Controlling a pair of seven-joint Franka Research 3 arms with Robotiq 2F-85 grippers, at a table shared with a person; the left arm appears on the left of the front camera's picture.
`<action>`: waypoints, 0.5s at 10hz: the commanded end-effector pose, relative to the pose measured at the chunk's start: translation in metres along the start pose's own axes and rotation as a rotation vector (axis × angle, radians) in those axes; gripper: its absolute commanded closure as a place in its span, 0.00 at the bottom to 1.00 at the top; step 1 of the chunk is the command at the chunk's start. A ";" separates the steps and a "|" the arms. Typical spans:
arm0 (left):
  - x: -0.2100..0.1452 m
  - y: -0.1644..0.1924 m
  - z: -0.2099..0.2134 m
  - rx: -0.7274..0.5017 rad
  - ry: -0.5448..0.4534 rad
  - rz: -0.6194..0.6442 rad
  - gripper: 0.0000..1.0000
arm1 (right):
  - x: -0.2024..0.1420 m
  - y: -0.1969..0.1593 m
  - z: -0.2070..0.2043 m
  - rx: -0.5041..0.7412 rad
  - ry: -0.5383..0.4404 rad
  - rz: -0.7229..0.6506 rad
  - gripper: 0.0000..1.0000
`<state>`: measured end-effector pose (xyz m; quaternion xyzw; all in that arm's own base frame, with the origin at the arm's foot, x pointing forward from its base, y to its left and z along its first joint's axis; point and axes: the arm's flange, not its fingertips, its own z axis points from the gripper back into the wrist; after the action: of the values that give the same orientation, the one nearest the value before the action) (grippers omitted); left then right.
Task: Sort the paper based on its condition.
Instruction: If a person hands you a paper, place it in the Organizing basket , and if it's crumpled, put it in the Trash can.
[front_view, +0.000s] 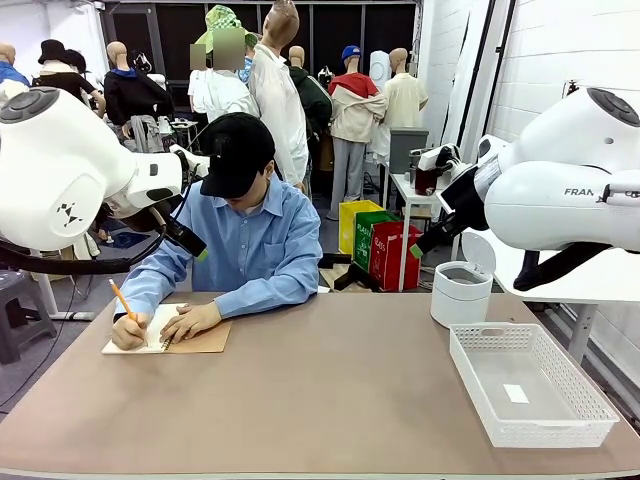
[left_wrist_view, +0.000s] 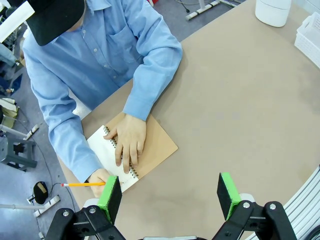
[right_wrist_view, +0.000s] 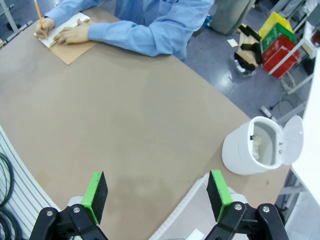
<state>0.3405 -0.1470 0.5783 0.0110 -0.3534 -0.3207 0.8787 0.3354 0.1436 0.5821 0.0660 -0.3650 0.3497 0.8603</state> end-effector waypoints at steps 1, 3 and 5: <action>0.000 0.000 0.000 0.000 0.000 -0.004 0.00 | 0.001 0.000 0.001 0.001 0.000 0.000 0.00; 0.000 0.000 0.000 0.000 0.000 -0.004 0.00 | 0.001 0.000 0.001 0.001 0.000 0.000 0.00; 0.000 0.000 0.000 0.000 0.000 -0.004 0.00 | 0.001 0.000 0.001 0.001 0.000 0.000 0.00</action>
<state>0.3405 -0.1470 0.5783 0.0110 -0.3534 -0.3207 0.8787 0.3354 0.1436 0.5821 0.0660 -0.3650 0.3497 0.8603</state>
